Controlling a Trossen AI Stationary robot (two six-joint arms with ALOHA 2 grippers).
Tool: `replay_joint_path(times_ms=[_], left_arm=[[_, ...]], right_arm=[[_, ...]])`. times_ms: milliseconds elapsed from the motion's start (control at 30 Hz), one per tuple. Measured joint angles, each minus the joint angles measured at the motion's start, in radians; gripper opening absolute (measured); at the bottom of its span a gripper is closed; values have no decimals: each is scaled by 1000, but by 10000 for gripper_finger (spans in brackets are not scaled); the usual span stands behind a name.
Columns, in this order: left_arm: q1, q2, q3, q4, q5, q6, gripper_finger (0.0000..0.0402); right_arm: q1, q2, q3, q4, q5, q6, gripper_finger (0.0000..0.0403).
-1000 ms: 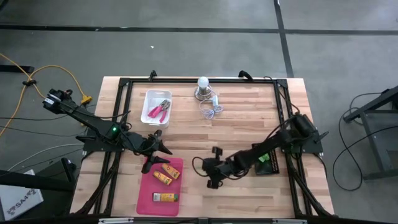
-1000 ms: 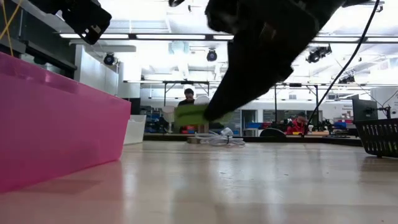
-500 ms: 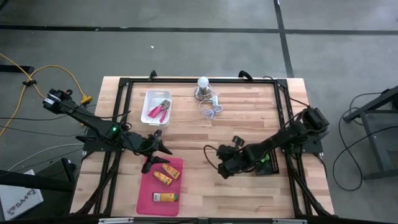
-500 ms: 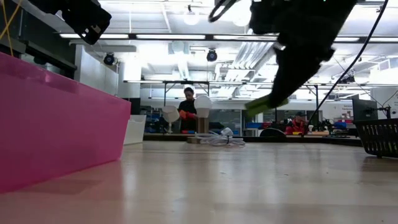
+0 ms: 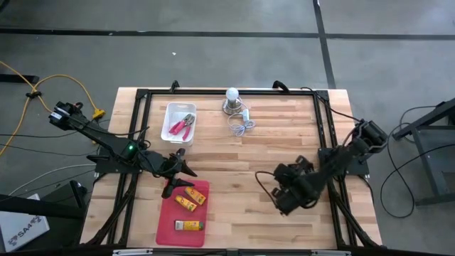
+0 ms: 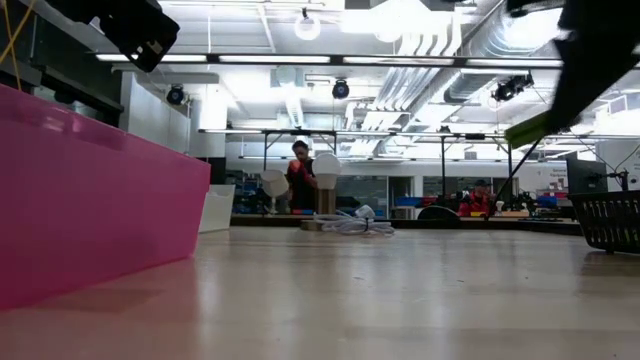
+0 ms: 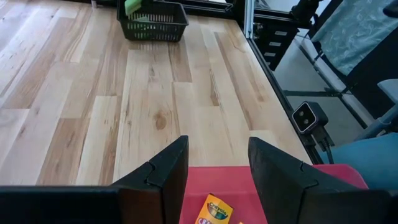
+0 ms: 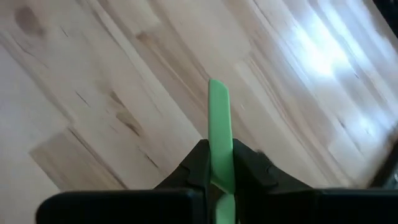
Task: Pick & Place School Supplies
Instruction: Put the green eraser into the black bin
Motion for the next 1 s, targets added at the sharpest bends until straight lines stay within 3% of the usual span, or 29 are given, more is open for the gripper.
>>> replay_joint_path(times_ms=[200, 467, 1000], left_arm=[[0, 0, 0, 0, 0, 0, 161], [0, 0, 0, 0, 0, 0, 161], [0, 0, 0, 0, 0, 0, 161]], right_arm=[[96, -3, -24, -72, -22, 195, 33], [177, -3, -172, -37, -193, 420, 33], [281, -3, -268, 128, -224, 622, 33]])
